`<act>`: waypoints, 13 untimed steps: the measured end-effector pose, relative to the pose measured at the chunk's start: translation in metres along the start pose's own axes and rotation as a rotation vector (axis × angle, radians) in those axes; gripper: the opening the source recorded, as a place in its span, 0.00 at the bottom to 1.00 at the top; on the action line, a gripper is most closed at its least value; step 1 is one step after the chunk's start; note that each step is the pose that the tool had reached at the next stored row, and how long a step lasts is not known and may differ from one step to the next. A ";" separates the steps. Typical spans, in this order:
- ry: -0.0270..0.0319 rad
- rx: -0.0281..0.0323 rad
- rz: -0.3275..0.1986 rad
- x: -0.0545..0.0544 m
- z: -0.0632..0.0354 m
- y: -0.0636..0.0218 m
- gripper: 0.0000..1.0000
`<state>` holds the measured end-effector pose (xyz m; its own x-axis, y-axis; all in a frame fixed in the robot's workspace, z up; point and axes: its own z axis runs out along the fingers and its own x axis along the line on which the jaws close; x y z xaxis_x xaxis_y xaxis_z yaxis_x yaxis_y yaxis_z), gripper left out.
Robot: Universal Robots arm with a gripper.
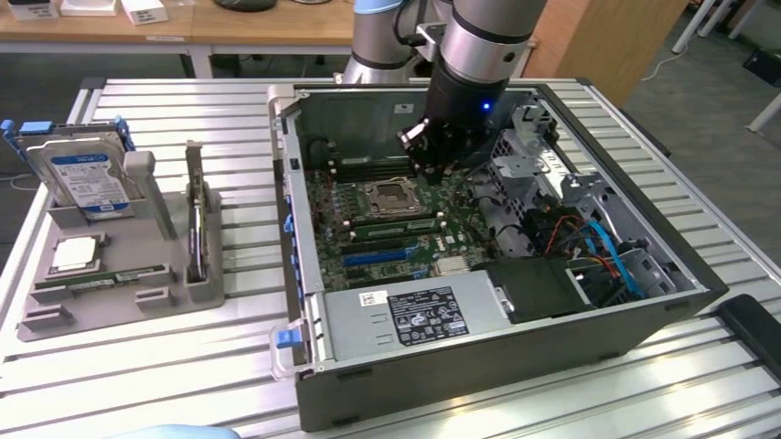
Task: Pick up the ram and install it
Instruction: 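Press down the ram until it locks into place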
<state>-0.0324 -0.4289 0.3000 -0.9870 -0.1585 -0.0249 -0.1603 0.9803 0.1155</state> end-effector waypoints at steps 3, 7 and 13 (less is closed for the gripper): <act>-0.0046 0.0019 0.042 0.000 -0.0001 0.0000 0.10; -0.0047 0.0039 0.087 0.000 -0.0001 0.0000 0.10; 0.0220 0.0051 0.159 0.000 -0.0001 0.0000 0.10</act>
<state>-0.0324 -0.4289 0.3001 -0.9999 -0.0040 0.0150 -0.0023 0.9938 0.1112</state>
